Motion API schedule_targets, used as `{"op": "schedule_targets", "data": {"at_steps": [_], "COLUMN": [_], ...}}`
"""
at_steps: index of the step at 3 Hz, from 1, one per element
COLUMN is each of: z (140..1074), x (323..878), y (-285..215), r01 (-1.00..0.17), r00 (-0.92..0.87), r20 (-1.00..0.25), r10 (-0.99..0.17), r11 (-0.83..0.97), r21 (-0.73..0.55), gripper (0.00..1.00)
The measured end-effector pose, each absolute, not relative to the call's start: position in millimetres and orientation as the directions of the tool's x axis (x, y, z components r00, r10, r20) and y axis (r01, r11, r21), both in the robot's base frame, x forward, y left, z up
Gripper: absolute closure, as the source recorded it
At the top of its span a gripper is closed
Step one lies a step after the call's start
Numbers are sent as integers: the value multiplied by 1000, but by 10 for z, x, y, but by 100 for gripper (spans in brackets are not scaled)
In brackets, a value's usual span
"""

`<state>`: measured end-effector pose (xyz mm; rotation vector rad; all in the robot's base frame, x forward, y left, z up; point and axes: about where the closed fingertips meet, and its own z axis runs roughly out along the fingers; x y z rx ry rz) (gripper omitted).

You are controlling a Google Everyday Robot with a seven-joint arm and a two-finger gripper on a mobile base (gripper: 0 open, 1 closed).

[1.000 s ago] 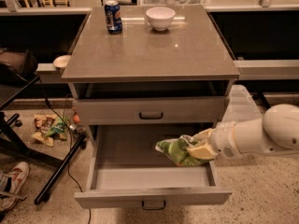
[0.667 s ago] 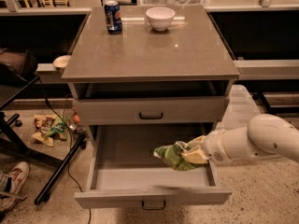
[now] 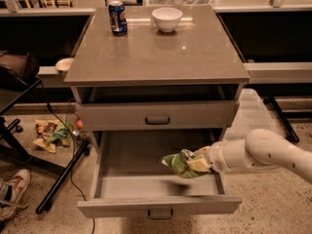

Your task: Place green jalapeno chip bag into middle drawer

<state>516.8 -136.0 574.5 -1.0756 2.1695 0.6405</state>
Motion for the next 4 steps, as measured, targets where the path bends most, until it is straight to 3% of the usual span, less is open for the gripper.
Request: {"op": "schedule_targets", "data": {"at_steps": [2, 3, 4], "z": [5352, 5355, 5631], "x": [5477, 5526, 5533], "y": [-1288, -1333, -1508], "r01": [-784, -778, -776], "r00": [-508, -507, -482], "r20": [-736, -746, -794], "r10": [-446, -431, -370], "r11": [593, 602, 600], "r21": [182, 181, 192], "gripper": [11, 0, 0]}}
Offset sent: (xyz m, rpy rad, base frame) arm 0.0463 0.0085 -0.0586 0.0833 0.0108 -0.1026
